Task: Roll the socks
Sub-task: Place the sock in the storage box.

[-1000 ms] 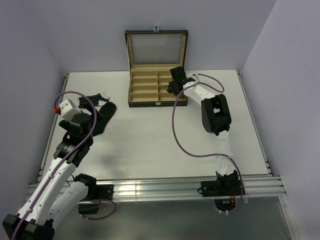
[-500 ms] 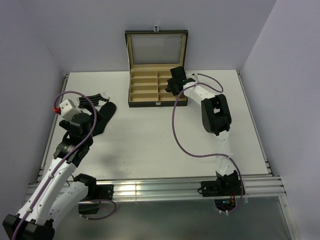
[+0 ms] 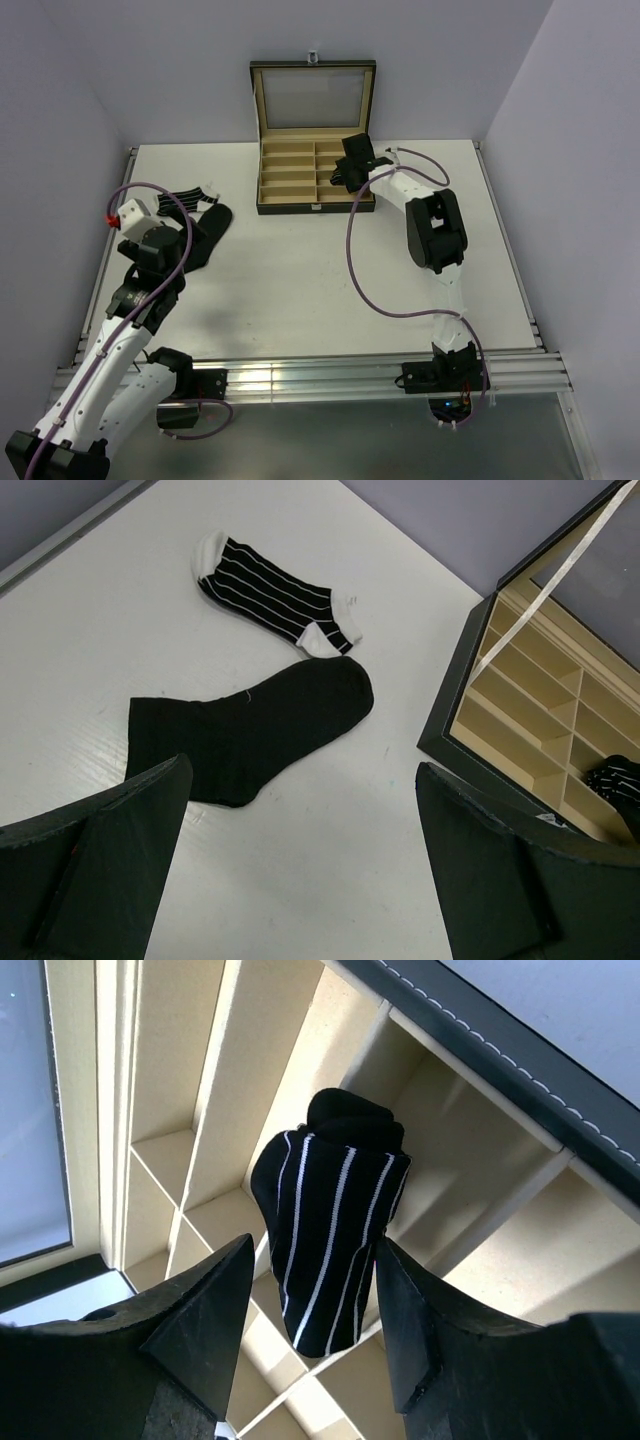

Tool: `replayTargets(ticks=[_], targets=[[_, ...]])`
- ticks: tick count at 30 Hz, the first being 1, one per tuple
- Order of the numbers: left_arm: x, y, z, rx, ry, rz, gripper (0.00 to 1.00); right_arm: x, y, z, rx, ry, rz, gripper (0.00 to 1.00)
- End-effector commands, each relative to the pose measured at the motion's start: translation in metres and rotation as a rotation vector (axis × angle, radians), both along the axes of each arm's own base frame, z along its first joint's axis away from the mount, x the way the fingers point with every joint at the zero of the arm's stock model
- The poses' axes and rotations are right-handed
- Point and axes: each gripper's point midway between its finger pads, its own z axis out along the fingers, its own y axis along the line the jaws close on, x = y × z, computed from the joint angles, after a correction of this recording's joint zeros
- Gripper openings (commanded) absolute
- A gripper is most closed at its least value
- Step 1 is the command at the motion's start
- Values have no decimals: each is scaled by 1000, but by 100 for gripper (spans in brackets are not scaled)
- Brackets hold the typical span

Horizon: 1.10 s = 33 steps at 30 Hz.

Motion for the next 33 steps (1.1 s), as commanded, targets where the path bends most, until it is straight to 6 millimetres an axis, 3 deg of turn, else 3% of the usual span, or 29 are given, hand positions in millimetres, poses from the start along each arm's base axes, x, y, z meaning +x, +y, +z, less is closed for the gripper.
replayTargets(ticks=[1, 12, 18, 20, 21, 24, 26, 33], targets=[[0, -1, 8, -22, -39, -5, 100, -20, -7, 15, -29, 36, -1, 60], [-1, 0, 12, -30, -51, -5, 100, -38, -5, 23, -57, 46, 28, 62], [-2, -1, 13, -36, -57, -7, 100, -47, -12, 37, -73, 16, 34, 62], [-3, 0, 14, -38, -62, -7, 99, -47, -15, 46, -97, -5, 37, 56], [-3, 0, 14, -37, -60, -7, 99, -46, -17, 57, -130, -34, 61, 43], [-4, 1, 14, -36, -59, 1, 99, -38, -20, 76, -225, -90, 138, 36], [-4, 2, 15, -37, -62, 4, 100, -28, -21, 86, -267, -113, 172, 25], [-5, 4, 12, -31, -53, 14, 99, 2, -14, 72, -357, -139, 414, 15]])
